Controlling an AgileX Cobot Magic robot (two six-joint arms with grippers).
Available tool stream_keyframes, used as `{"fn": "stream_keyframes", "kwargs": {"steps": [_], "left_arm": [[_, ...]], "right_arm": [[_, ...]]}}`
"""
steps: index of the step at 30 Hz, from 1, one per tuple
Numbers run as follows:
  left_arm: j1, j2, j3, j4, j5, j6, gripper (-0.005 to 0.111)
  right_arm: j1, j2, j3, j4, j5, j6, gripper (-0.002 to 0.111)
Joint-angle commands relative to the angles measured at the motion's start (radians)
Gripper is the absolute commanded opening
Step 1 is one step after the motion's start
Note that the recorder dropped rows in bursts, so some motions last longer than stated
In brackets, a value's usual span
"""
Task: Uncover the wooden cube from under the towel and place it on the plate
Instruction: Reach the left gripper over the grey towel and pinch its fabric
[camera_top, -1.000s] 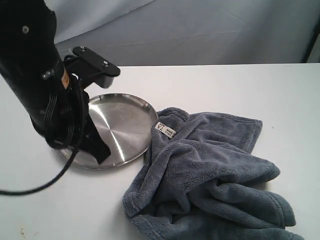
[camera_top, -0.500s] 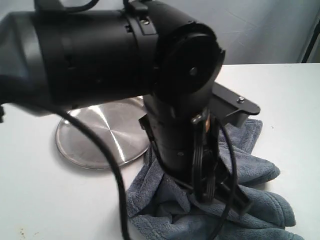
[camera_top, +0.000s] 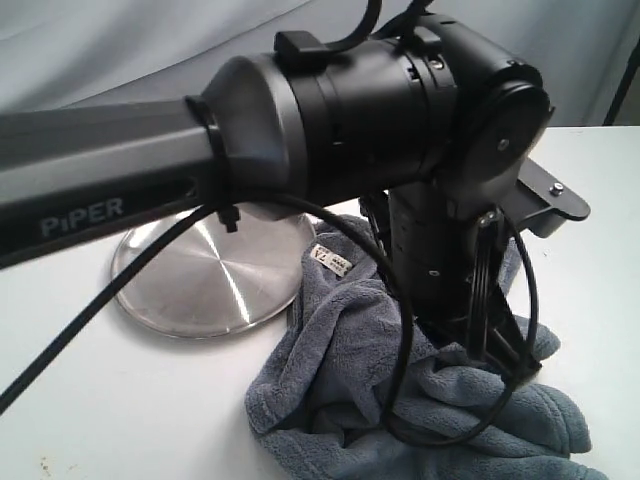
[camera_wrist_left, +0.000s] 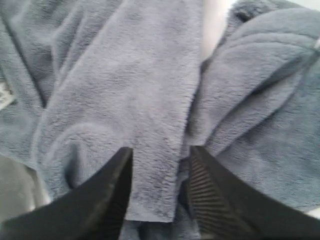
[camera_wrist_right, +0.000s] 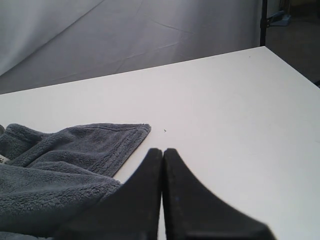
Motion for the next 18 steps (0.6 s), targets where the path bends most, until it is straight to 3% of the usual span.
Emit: {"fn": "stream_keyframes", "kwargs": {"steps": [1, 5, 18], "left_arm": [[-0.005, 0.011, -0.016, 0.088, -0.004, 0.008, 0.063], [-0.005, 0.031, -0.016, 0.091, -0.004, 0.008, 0.072], [-0.005, 0.114, -0.016, 0.088, -0.004, 0.013, 0.072]], "right_arm": [[-0.008, -0.004, 0.003, 0.002, 0.0, -0.005, 0.0], [-0.008, -0.004, 0.003, 0.002, 0.0, -0.005, 0.0], [-0.008, -0.004, 0.003, 0.002, 0.0, -0.005, 0.0]]}}
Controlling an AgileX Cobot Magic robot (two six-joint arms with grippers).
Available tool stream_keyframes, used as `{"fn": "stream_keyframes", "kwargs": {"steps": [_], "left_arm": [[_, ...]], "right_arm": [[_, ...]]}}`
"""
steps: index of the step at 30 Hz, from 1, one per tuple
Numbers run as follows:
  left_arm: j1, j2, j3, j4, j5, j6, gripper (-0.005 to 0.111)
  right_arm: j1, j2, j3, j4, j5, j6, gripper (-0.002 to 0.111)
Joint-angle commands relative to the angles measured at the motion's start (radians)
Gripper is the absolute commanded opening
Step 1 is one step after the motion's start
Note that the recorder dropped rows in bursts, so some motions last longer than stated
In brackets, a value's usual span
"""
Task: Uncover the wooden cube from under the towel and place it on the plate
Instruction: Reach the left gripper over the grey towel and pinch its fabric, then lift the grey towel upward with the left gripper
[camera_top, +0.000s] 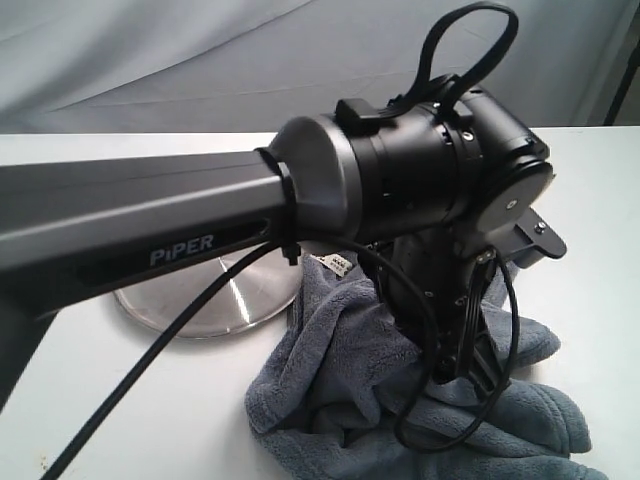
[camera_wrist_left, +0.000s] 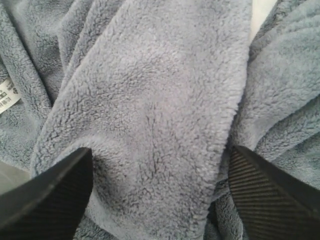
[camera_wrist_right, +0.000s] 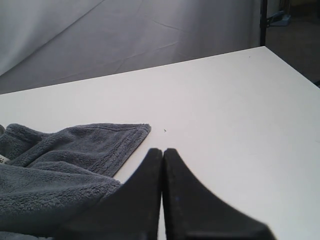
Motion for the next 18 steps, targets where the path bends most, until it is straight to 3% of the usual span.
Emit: {"fn": "stream_keyframes", "kwargs": {"steps": [1, 6, 17, 18], "left_arm": [[-0.005, 0.021, -0.005, 0.0, -0.004, 0.005, 0.072], [-0.005, 0.023, -0.005, 0.004, -0.004, 0.001, 0.068], [-0.005, 0.023, -0.005, 0.018, -0.004, 0.001, 0.001], [-0.005, 0.023, -0.005, 0.02, -0.004, 0.018, 0.0]], "right_arm": [[-0.008, -0.004, 0.003, 0.002, 0.0, -0.005, 0.0], [-0.008, -0.004, 0.003, 0.002, 0.0, -0.005, 0.0], [-0.008, -0.004, 0.003, 0.002, 0.0, -0.005, 0.0], [-0.008, -0.004, 0.003, 0.002, 0.0, -0.005, 0.0]]}}
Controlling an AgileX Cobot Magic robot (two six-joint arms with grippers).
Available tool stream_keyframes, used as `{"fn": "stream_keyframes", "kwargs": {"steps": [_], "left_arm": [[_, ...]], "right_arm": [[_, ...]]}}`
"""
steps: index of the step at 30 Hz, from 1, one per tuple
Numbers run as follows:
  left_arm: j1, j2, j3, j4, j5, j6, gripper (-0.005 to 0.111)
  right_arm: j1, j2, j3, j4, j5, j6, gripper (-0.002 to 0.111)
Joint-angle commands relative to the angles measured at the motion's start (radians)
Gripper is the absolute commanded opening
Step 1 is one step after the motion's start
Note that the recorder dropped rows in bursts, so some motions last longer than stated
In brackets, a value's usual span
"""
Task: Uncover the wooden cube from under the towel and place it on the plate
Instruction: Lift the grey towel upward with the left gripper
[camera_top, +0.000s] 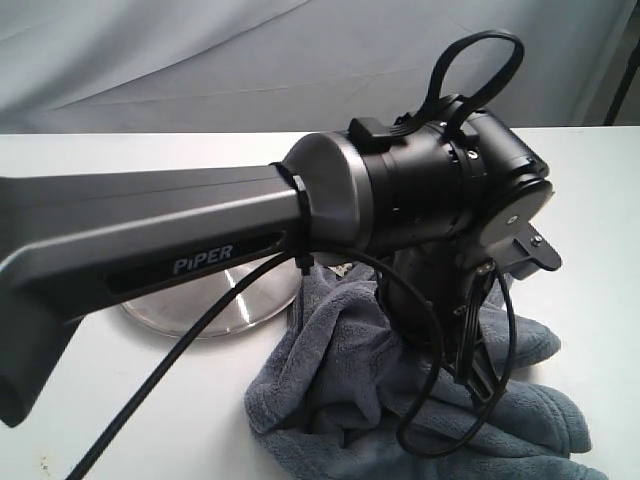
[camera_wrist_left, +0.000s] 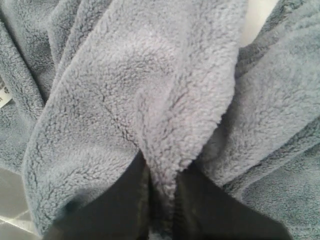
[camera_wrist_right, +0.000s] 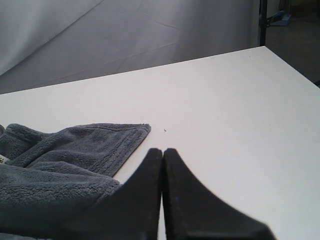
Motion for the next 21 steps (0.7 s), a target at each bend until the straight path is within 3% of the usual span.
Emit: {"fn": "stream_keyframes", "kwargs": {"steps": [1, 21], "left_arm": [[-0.005, -0.001, -0.005, 0.016, -0.004, 0.021, 0.0], [-0.005, -0.226, -0.005, 0.029, -0.025, 0.014, 0.0]], "right_arm": [[-0.008, -0.004, 0.003, 0.002, 0.0, -0.005, 0.0], [-0.008, -0.004, 0.003, 0.002, 0.0, -0.005, 0.0]]}}
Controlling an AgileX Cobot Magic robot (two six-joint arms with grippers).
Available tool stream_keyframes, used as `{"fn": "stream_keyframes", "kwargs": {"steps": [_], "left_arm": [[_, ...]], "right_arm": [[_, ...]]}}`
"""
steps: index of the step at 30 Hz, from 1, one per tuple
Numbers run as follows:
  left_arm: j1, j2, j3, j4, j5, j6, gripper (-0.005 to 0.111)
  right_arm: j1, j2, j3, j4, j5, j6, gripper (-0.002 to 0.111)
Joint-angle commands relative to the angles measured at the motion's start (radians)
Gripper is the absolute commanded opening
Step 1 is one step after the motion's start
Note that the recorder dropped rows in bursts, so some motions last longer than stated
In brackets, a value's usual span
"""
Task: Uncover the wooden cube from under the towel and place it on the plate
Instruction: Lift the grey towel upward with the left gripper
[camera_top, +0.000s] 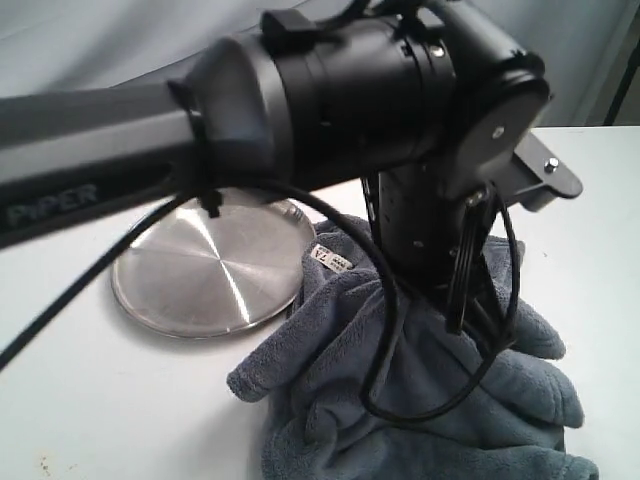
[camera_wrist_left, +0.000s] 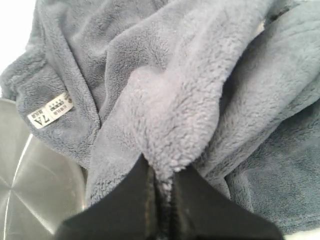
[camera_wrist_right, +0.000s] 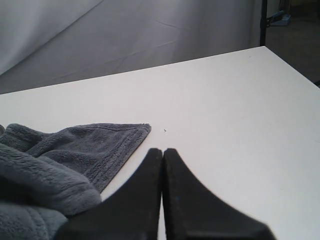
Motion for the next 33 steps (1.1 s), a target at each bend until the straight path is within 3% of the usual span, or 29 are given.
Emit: {"fn": "stream_keyframes", "kwargs": {"steps": [1, 18, 28, 33], "left_arm": [[-0.005, -0.091, -0.005, -0.001, -0.048, -0.005, 0.0], [-0.005, -0.333, -0.005, 0.082, -0.247, -0.066, 0.0], [-0.005, -0.383, -0.042, 0.082, -0.396, -0.084, 0.0], [-0.005, -0.378, -0.045, 0.082, -0.541, -0.089, 0.0]], "right_arm": [[-0.008, -0.004, 0.003, 0.002, 0.0, -0.005, 0.0], [-0.008, -0.004, 0.003, 0.002, 0.0, -0.005, 0.0], [-0.008, -0.004, 0.003, 0.002, 0.0, -0.005, 0.0], [-0.008, -0.004, 0.003, 0.002, 0.0, -0.005, 0.0]]}}
